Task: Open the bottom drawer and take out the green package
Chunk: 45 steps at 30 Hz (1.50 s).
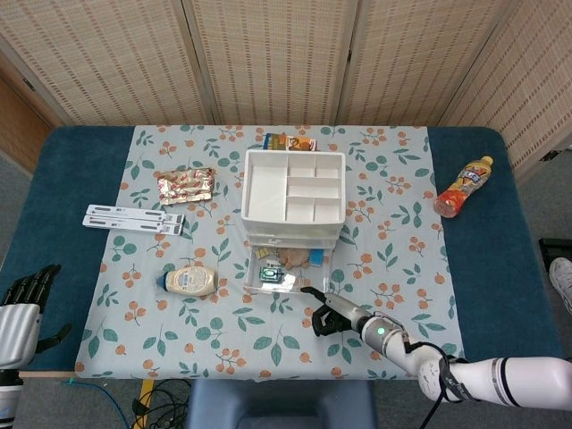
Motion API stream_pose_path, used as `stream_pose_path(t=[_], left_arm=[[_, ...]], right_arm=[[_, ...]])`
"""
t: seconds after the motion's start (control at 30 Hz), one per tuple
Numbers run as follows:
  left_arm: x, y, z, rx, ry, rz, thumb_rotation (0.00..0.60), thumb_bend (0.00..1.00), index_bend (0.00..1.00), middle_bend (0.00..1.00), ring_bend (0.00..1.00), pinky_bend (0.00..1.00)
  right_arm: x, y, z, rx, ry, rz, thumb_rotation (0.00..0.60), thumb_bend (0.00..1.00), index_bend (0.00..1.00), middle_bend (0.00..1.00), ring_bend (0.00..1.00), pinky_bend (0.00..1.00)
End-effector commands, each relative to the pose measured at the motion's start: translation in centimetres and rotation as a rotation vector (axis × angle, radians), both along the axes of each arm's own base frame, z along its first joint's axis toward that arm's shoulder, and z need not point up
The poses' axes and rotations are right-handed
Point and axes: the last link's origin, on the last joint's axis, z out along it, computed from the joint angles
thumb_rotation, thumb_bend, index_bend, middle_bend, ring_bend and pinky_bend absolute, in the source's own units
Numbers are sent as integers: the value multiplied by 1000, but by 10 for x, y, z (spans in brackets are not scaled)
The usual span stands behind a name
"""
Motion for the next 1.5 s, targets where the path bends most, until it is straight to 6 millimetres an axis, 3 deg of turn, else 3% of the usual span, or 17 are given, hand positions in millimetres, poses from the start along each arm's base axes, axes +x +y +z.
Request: stream_pose_path(t=[0.03, 0.27, 0.4, 0.53, 0.67, 0.93, 1.23, 1.5], left_arm=[[0, 0, 0, 2, 1, 3, 600, 177, 80, 128, 144, 145], [0, 1, -1, -1, 1, 1, 600, 178, 80, 128, 144, 145], [2, 2, 0, 2, 0, -8, 600, 178, 79, 128, 144, 145], [2, 0, 0, 8, -4, -6, 600, 177, 79, 128, 144, 145], [2, -1, -1, 8, -5, -4, 600, 177, 79, 128, 144, 145], [2, -4, 2, 17, -5, -4, 600, 177, 80, 128, 144, 145], [4, -4, 3, 23, -8, -11, 600, 177, 79, 128, 144, 145], [3, -7, 5, 29, -4, -7, 600, 177, 80, 128, 144, 145]], right_arm=[[0, 3, 9, -35, -14, 18, 600, 766, 0, 612, 901, 980], [-1, 9, 26, -75, -11, 80, 600, 766, 0, 607, 899, 980], [11, 4, 39, -130, 3, 209, 600, 741, 0, 605, 888, 980], [23, -2, 50, -198, 56, 395, 600, 581, 0, 612, 791, 980], [30, -11, 53, -277, 125, 550, 600, 457, 0, 628, 774, 980], [47, -34, 42, -359, 286, 824, 600, 329, 66, 638, 774, 981], [66, -57, 19, -554, 538, 1183, 600, 303, 144, 725, 841, 1000], [72, -65, -5, -589, 618, 1301, 600, 330, 169, 807, 915, 1000]])
